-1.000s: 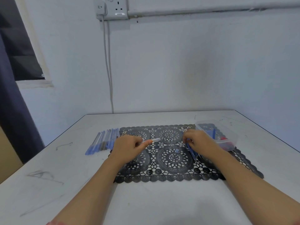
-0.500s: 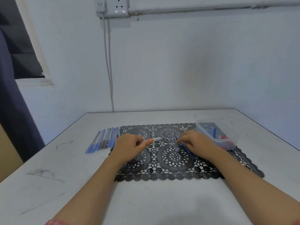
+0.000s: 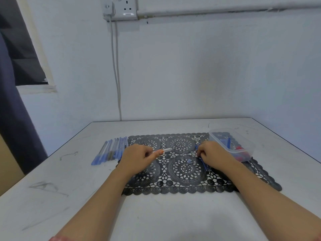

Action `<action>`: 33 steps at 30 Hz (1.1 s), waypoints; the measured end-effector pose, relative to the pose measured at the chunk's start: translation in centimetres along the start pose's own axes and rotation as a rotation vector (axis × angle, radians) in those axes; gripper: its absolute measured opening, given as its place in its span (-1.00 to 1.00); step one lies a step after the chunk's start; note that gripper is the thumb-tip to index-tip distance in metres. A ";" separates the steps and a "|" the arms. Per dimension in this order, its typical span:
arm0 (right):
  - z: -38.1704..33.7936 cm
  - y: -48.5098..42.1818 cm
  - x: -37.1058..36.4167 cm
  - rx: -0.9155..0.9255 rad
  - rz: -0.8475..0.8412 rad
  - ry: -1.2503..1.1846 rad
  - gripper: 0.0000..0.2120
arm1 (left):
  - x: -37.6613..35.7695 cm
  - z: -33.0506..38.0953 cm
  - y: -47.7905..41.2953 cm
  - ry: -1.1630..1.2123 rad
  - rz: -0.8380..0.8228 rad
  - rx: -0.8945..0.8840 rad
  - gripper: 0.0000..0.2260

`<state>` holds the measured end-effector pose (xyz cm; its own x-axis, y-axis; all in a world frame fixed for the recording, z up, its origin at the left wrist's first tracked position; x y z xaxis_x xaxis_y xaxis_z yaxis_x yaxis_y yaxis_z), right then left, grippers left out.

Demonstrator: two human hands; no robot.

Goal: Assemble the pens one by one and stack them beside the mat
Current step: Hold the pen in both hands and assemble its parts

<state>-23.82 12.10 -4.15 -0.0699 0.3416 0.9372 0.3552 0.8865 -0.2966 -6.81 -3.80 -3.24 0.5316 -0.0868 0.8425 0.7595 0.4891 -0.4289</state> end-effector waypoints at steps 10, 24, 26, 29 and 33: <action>-0.6 1.4 6.4 0.007 0.575 0.034 -0.85 | 0.1 0.0 0.0 0.001 0.010 -0.003 -0.47; 8.6 2.6 5.0 -0.557 0.072 0.022 -0.85 | -0.1 0.0 0.0 0.021 0.021 -0.025 -0.39; 8.9 2.6 4.7 -0.562 0.021 0.057 -0.87 | -0.1 -0.1 0.0 0.023 0.022 -0.021 -0.38; 8.9 2.8 4.4 -0.574 -0.006 0.104 -0.70 | -0.1 0.1 0.1 0.021 0.027 -0.034 -0.40; 8.6 2.7 4.3 -0.565 -0.048 0.110 -0.80 | 0.0 0.2 0.2 0.027 0.018 -0.032 -0.44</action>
<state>-31.16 18.63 -2.47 -0.0122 0.2438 0.9697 0.7990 0.5855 -0.1372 -6.79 -3.54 -3.27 0.5550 -0.1022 0.8255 0.7611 0.4628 -0.4544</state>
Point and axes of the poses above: each hand's wrist, its own y-axis away from the middle knuckle, its own x-axis out of the back of the hand, z = x × y, the point moved 7 cm from there along -y, towards the middle knuckle, and after that the axes turned 9 degrees about x, right-handed, at the moved point
